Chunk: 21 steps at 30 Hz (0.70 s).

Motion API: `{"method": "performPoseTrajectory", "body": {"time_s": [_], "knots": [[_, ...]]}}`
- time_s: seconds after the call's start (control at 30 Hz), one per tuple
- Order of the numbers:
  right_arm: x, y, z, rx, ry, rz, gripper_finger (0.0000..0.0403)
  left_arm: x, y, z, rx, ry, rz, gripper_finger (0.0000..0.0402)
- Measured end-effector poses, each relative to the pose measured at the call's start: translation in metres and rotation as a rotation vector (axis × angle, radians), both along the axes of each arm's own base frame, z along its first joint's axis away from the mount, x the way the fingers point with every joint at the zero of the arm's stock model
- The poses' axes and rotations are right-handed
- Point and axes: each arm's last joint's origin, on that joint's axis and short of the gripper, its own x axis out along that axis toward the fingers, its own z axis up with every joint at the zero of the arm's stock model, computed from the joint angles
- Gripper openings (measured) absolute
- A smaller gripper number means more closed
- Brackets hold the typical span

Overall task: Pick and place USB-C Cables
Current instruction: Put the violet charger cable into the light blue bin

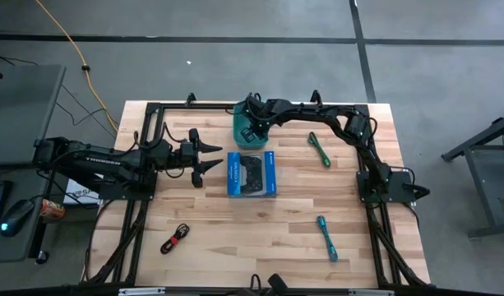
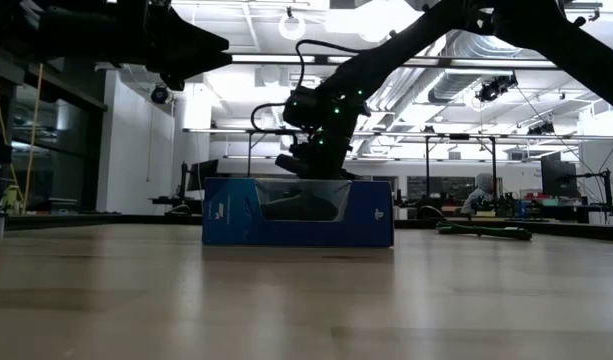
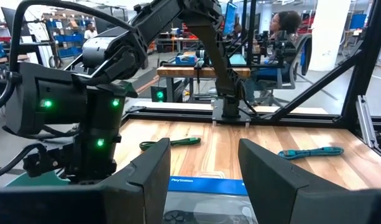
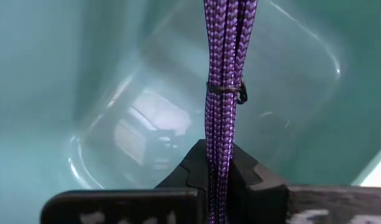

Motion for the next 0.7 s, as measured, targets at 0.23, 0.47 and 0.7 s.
{"method": "performPoseTrajectory", "body": {"time_s": [0.23, 0.47, 0.7], "knots": [[0.0002, 0.0008, -0.0001, 0.017, -0.007, 0.001, 0.0008, 0.0, 0.0, 0.0001, 0.0, -0.001, 0.0, 0.017], [0.0002, 0.0007, -0.0001, 0.016, -0.007, 0.001, 0.0032, 0.0, 0.0, 0.0001, 0.0, -0.001, 0.0, 0.017], [0.0001, 0.0005, 0.0, -0.002, 0.002, -0.005, 0.0047, 0.0, 0.0001, 0.0, 0.0, 0.0, 0.0, 0.017]]}}
